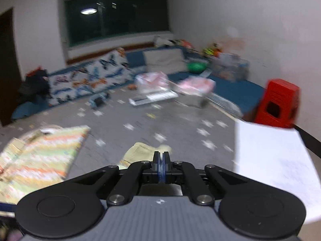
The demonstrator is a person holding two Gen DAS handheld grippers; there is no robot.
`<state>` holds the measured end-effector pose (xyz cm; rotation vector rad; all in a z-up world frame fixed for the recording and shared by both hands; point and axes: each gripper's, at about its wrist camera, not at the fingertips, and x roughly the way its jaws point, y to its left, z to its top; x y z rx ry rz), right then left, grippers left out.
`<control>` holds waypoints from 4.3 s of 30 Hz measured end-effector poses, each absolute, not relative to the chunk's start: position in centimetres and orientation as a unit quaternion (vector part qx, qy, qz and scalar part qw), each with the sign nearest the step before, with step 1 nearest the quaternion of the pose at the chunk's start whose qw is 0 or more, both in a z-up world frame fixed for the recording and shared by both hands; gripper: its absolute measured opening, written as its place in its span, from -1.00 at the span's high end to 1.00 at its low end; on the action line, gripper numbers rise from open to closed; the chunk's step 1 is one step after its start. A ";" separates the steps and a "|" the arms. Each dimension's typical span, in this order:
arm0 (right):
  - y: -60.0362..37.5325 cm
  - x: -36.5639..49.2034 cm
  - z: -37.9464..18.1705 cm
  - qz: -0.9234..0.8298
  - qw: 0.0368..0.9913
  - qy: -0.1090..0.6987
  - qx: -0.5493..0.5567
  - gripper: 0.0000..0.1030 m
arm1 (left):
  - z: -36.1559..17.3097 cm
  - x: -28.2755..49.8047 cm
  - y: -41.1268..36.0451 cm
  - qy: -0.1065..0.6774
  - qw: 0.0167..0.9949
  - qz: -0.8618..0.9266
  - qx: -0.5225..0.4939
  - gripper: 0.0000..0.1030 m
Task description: Fold clothes
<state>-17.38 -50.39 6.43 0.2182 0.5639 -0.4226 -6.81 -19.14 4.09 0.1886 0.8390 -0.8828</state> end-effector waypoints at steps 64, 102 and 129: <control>-45.2 -8.0 3.2 -0.080 0.939 0.335 0.004 -0.39 | 1.6 13.3 -12.2 0.385 0.904 -0.156 0.103 0.95; -32.4 -8.8 2.9 0.111 0.923 0.364 -0.052 -0.39 | 5.1 -0.6 13.4 0.346 0.933 0.029 -0.091 0.94; -34.1 -10.6 0.9 0.139 0.911 0.383 -0.063 -0.49 | 1.9 -2.4 1.4 0.370 0.919 -0.137 -0.002 0.90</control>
